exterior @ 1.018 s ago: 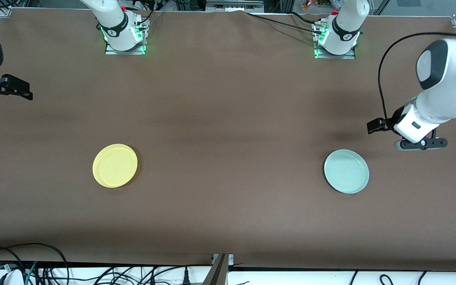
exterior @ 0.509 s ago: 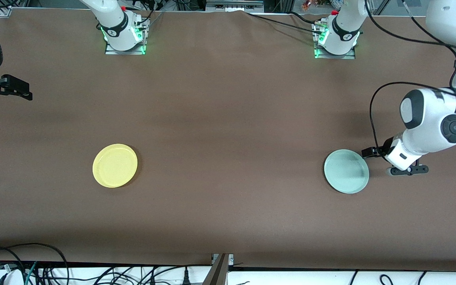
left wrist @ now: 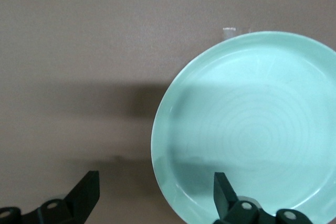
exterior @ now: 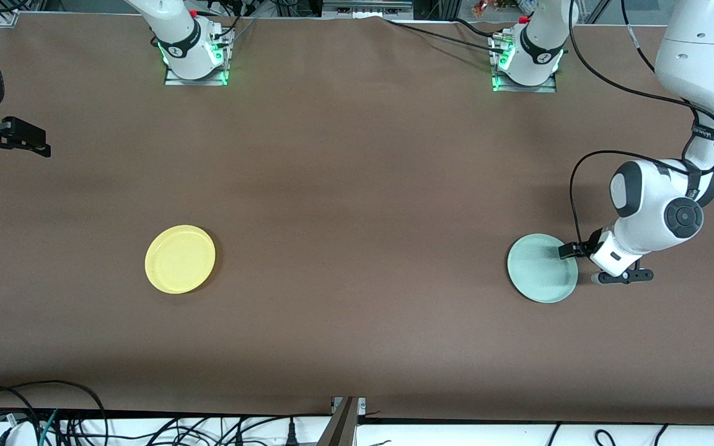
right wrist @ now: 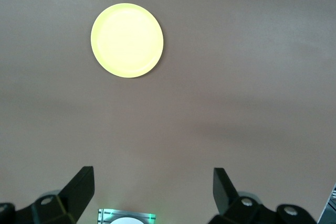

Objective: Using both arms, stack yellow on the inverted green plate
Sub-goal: 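Lower the left gripper and grasp the green plate rim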

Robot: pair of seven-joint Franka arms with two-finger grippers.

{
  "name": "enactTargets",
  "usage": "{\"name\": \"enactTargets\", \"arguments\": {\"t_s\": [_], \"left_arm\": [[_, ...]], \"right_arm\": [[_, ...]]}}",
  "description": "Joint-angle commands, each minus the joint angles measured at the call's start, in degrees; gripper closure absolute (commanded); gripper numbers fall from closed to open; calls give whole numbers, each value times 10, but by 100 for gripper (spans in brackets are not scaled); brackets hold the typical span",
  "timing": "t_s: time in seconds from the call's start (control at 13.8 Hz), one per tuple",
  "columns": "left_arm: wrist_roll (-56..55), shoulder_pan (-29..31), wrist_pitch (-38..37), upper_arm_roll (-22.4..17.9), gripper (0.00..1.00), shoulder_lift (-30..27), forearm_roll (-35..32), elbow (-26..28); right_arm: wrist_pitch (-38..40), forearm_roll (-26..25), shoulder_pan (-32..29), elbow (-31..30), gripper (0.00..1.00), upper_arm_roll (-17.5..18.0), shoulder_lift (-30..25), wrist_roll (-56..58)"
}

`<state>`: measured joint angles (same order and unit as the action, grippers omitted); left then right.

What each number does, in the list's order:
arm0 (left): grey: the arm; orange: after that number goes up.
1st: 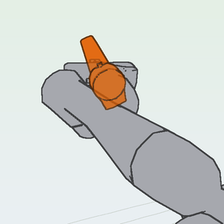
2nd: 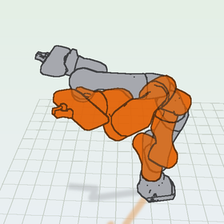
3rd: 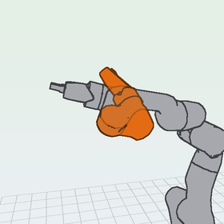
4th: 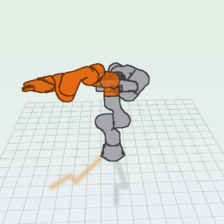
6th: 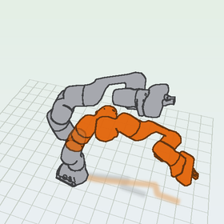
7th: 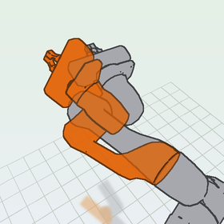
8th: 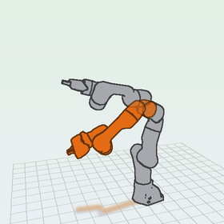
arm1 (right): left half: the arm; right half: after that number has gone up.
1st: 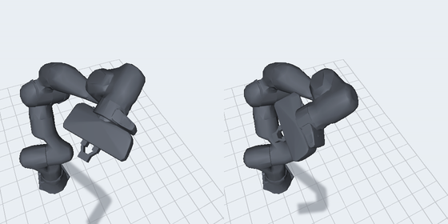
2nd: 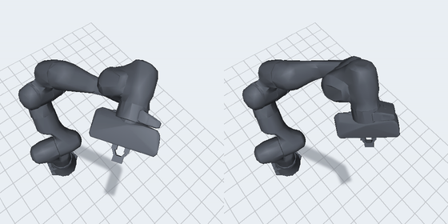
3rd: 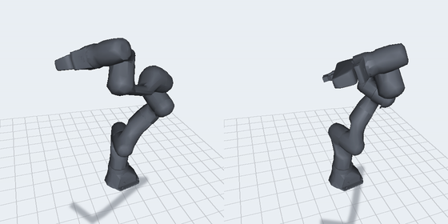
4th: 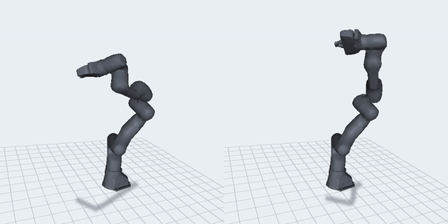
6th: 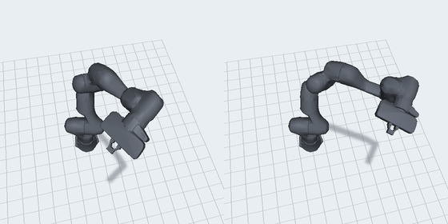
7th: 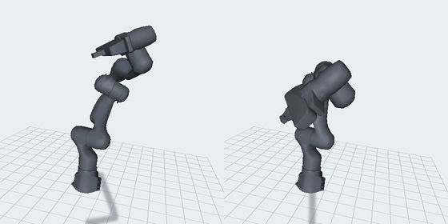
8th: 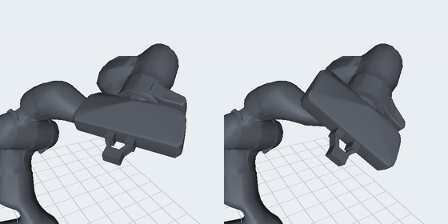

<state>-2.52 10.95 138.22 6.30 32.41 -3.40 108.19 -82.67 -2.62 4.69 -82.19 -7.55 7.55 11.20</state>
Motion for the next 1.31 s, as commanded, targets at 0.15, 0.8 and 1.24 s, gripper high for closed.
{"name": "enactTargets", "arguments": {"t_s": [0.15, 0.8, 1.24], "left_arm": [[9, 3, 10, 3, 49, 16, -14, -21], [10, 3, 12, 3, 63, 42, -15, -47], [11, 4, 12, 3, 88, 44, -15, -47]], "right_arm": [[4, -3, -1, 12, 0, 1, 7, -6], [-12, -2, -1, 12, 0, 1, 19, 0], [-10, 4, -2, 12, 0, 0, 42, -2]]}}
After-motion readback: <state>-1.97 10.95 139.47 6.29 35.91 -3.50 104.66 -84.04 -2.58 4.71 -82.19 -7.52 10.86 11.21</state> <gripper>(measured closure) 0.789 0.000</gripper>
